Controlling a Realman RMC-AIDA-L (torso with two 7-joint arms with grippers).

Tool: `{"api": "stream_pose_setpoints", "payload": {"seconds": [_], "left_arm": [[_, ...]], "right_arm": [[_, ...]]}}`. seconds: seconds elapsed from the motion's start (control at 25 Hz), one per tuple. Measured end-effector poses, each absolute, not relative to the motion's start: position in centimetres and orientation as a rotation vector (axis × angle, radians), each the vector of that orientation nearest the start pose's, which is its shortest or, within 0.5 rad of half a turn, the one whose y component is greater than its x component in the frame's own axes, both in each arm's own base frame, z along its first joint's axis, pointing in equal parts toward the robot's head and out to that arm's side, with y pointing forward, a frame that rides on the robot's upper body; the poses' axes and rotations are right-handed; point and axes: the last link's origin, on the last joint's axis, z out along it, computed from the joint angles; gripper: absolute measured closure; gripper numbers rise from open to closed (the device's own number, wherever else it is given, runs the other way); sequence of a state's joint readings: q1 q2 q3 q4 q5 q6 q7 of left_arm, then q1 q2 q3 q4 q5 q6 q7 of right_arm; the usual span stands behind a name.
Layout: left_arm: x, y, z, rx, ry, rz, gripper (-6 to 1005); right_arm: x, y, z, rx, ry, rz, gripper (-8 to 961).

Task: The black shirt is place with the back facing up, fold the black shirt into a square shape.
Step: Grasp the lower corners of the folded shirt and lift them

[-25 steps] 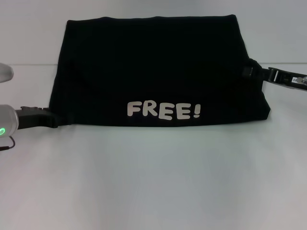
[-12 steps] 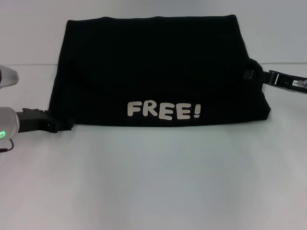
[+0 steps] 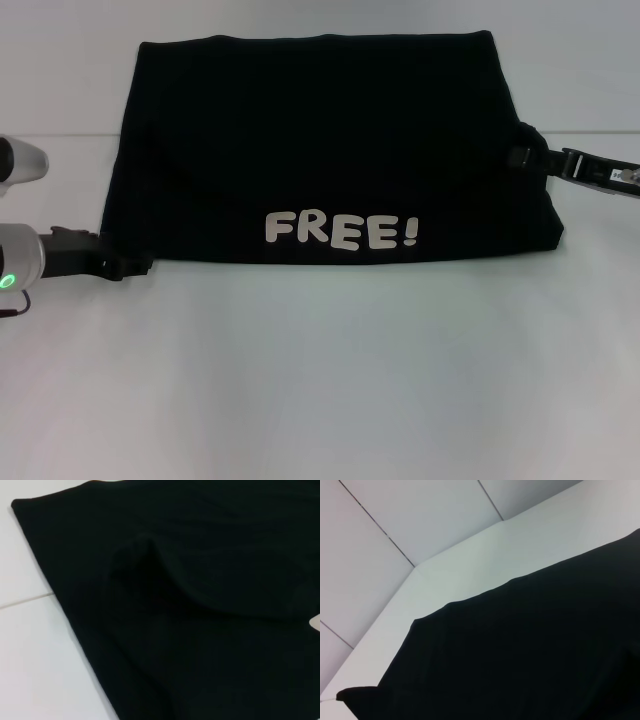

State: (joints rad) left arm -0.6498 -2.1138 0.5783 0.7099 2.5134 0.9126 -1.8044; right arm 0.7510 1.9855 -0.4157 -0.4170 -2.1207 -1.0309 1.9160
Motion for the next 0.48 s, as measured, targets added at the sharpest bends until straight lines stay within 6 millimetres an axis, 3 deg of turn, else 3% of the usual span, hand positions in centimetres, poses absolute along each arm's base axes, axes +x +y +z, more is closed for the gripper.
{"api": "stream_pose_setpoints", "payload": {"seconds": [0.48], "left_arm": [[-32.33, 40.56, 2.09, -2.164, -0.984, 0.011, 559]], "right_arm": [[28.18, 42.76, 2.94, -2.05, 1.383, 0.708, 333]]}}
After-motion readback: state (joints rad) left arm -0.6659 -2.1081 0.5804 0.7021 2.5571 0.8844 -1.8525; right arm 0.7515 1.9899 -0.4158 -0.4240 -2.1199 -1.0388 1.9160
